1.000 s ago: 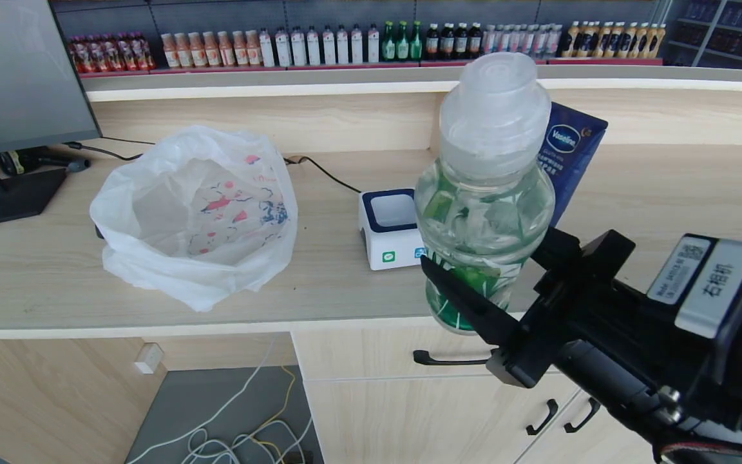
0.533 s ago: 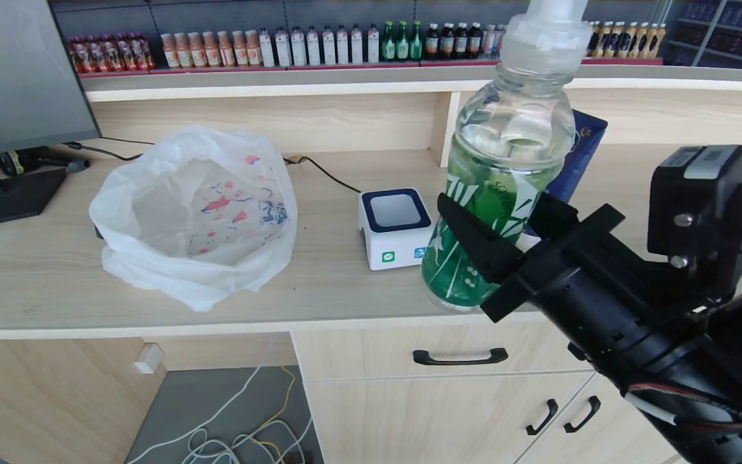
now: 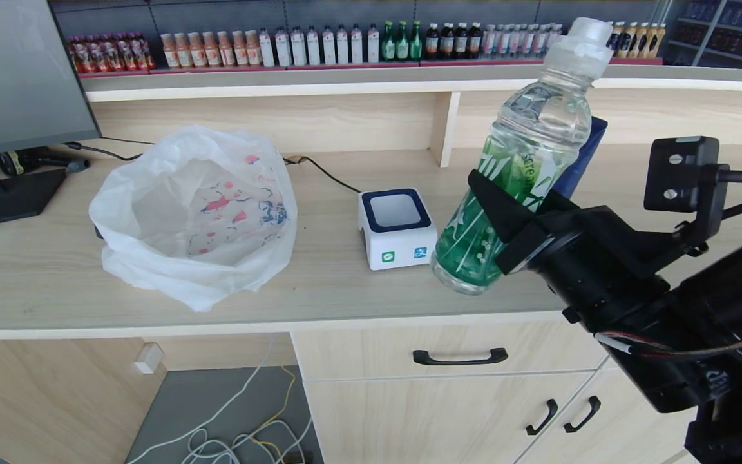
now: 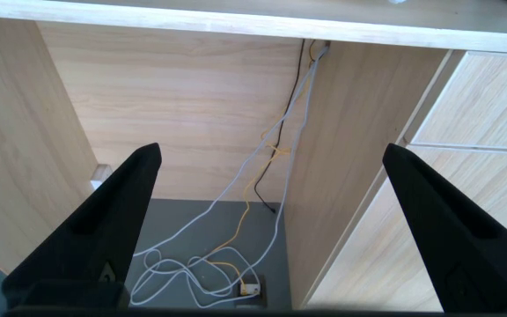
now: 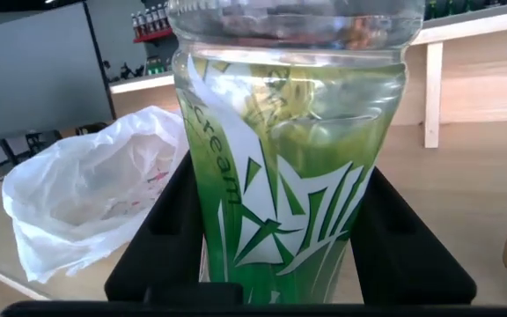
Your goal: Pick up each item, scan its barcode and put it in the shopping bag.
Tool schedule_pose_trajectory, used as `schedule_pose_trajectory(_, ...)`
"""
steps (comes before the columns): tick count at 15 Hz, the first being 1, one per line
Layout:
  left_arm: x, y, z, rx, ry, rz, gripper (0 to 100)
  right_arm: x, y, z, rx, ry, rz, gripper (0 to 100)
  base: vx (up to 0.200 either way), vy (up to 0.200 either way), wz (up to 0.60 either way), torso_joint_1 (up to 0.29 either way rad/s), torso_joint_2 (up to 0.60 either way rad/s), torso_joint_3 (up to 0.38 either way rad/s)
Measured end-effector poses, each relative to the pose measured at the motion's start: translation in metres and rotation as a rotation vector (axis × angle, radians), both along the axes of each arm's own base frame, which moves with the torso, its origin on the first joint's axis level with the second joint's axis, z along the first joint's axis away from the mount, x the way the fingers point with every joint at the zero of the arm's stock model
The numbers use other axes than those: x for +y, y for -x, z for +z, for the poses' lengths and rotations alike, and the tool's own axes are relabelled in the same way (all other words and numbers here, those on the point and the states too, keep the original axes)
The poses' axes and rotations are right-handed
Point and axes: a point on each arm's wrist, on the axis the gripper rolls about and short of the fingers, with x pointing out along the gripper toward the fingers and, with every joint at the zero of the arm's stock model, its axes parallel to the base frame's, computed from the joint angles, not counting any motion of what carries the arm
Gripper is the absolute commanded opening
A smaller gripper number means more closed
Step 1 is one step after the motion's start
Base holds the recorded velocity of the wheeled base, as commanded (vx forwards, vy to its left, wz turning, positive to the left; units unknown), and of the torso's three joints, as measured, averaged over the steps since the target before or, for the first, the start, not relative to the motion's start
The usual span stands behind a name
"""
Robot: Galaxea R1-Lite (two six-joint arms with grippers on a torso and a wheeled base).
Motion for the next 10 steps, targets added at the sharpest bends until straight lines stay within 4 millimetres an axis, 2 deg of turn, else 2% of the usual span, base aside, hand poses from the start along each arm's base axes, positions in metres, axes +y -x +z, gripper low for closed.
schedule_pose_trajectory(6, 0.000, 0.000, 0.000, 0.000, -0.001, 0.000, 100, -0.022, -0.031, -0.002, -0.022, 0.038, -0.111, 0, 0.000, 0.000, 0.00, 0.000, 0.00, 0.000)
schedule_pose_trajectory(10, 0.000, 0.000, 0.000, 0.000, -0.001, 0.000, 100, -0.029, -0.031, -0.003, -0.017, 0.048, -0.132, 0, 0.000, 0.000, 0.00, 0.000, 0.00, 0.000)
